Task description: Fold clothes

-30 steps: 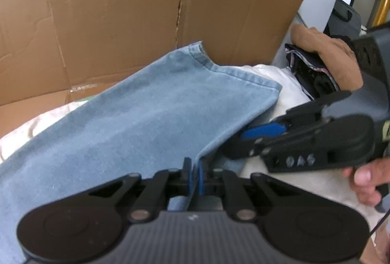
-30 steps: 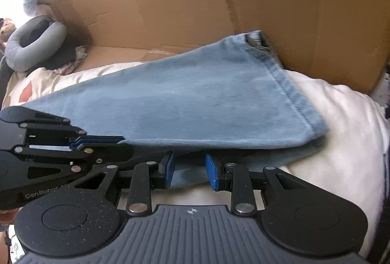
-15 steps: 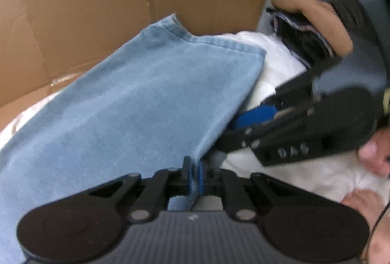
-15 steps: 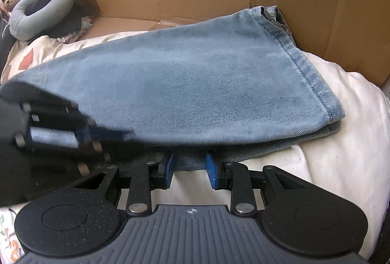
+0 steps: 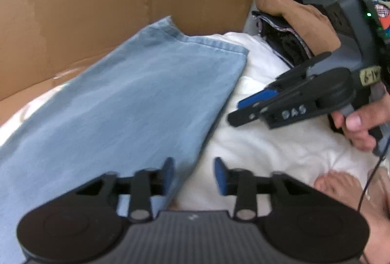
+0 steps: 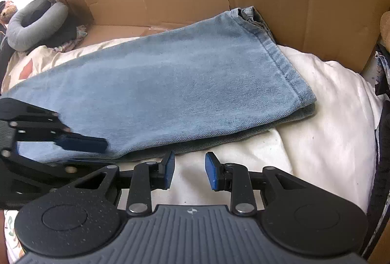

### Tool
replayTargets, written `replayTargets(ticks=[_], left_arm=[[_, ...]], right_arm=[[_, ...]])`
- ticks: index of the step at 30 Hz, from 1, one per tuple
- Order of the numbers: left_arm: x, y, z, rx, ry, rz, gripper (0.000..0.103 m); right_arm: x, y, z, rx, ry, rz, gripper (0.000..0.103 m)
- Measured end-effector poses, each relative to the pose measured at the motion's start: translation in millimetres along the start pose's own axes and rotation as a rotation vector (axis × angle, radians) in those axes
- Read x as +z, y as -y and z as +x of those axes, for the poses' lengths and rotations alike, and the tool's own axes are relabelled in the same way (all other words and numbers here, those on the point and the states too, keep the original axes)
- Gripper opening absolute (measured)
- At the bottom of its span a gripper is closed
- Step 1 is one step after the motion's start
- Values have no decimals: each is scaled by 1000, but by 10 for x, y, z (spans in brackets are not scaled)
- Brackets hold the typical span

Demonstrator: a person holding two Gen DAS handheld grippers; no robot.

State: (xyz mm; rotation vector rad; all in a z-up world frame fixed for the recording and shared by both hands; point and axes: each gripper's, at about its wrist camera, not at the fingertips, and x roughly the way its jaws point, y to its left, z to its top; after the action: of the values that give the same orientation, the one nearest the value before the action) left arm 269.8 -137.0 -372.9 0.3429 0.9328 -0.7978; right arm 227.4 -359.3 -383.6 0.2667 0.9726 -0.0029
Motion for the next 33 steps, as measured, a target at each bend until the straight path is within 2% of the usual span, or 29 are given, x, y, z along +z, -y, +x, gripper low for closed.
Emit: replayTargets(ticks=[6, 15, 21, 25, 28, 33], left_arm=[[-198, -263, -331, 94, 2, -29, 71], [-512, -565, -606, 148, -32, -130, 73], [-710, -547, -554, 164, -55, -142, 73], [-804, -590, -453, 202, -94, -178, 73], [-830, -618, -446, 218, -90, -188, 71], [-799, -735, -568, 211, -26, -266, 69]], right_arm=[[-12, -36, -35, 18, 1, 3, 34], [43, -225, -110, 62, -5, -14, 35], [62, -427, -59, 91, -19, -39, 35], [53, -537, -9, 106, -28, -43, 35], [41, -607, 16, 122, -31, -48, 35], [-10, -703, 49, 144, -46, -71, 35]])
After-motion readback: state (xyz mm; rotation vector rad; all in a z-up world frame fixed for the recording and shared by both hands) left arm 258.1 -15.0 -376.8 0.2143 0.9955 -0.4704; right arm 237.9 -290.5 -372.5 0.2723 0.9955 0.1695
